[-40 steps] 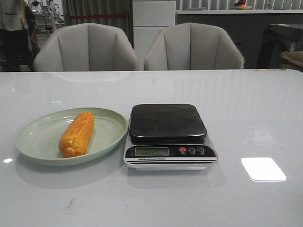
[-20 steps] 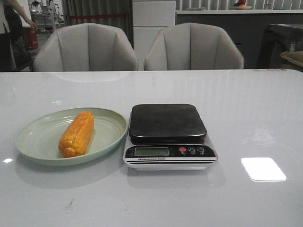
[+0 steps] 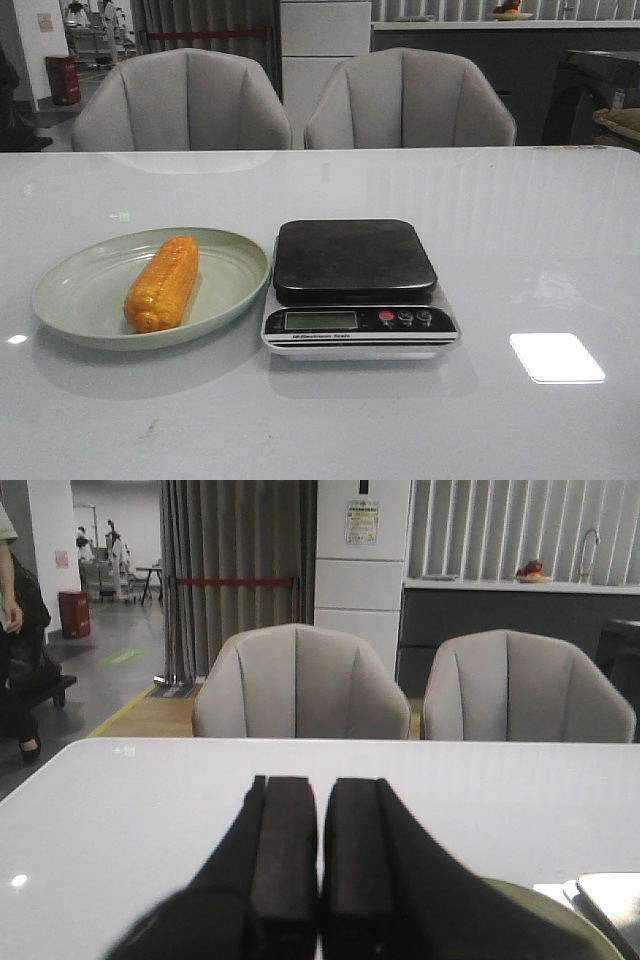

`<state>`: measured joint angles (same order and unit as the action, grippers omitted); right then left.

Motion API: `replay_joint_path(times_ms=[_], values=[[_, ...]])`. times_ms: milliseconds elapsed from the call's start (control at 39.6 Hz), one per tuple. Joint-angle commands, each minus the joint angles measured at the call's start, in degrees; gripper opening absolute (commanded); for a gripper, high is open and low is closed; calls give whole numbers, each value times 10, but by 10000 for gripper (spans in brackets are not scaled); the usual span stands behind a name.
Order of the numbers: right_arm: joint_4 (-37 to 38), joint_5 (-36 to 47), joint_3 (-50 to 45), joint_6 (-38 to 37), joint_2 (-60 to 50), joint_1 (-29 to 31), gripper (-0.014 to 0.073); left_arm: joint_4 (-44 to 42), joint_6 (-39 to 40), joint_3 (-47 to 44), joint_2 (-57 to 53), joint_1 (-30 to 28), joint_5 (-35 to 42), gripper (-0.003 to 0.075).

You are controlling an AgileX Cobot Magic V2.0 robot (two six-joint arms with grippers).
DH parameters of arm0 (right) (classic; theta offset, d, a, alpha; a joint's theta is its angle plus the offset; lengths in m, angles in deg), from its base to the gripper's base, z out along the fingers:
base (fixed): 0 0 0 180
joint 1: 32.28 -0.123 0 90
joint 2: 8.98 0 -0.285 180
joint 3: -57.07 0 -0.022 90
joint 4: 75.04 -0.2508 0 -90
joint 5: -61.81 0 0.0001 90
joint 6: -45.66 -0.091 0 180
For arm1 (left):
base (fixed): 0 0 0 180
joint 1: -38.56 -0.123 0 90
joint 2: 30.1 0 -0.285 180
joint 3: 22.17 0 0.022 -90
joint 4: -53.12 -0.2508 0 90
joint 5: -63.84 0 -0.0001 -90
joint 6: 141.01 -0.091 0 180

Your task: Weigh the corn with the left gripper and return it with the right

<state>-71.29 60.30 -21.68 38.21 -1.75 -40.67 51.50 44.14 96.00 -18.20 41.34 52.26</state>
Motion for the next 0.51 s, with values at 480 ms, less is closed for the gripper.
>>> replay_joint_path(times_ms=[480], values=[[-1,50,-5,5,-11,3,167,-3,2,81,108,13,-108,114]])
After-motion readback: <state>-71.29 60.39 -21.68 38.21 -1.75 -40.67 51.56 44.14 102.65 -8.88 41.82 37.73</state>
